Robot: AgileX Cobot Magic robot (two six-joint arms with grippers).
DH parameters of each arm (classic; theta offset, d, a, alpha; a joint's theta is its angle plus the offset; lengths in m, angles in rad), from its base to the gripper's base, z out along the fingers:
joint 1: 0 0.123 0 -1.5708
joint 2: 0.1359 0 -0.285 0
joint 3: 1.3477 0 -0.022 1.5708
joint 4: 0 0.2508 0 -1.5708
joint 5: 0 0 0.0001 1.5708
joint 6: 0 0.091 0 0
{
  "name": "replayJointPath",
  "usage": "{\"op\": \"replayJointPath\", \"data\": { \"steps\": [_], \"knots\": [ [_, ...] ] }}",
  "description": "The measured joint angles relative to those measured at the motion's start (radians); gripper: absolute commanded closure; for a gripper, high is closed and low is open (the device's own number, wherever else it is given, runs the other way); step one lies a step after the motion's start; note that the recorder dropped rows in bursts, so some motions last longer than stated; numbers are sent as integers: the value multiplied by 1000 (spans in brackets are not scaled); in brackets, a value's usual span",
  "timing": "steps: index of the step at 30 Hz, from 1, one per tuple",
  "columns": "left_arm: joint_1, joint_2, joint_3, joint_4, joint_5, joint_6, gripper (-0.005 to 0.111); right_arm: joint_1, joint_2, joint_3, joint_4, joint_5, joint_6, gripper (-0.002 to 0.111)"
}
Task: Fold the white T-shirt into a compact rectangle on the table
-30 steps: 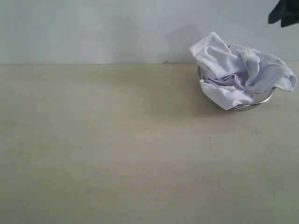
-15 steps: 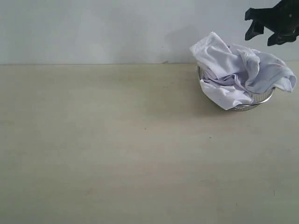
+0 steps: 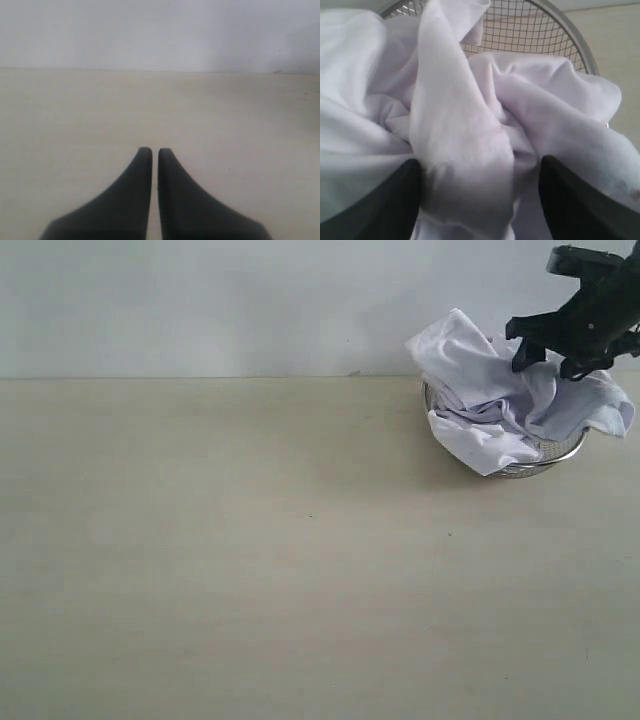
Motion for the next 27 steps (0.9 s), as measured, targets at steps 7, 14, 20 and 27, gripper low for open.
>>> {"op": "replayJointPath", "data": {
  "steps": [7,14,20,27],
  "knots": [
    [0,0,0,0,0,0,102,0,15,0,-9,-3,0,108],
    [0,0,0,0,0,0,102,0,-41,0,-11,1,49,108],
    [0,0,0,0,0,0,102,0,-222,0,98,20,47,108],
    [0,0,0,0,0,0,102,0,-413,0,189,54,12,108]
  ]
}}
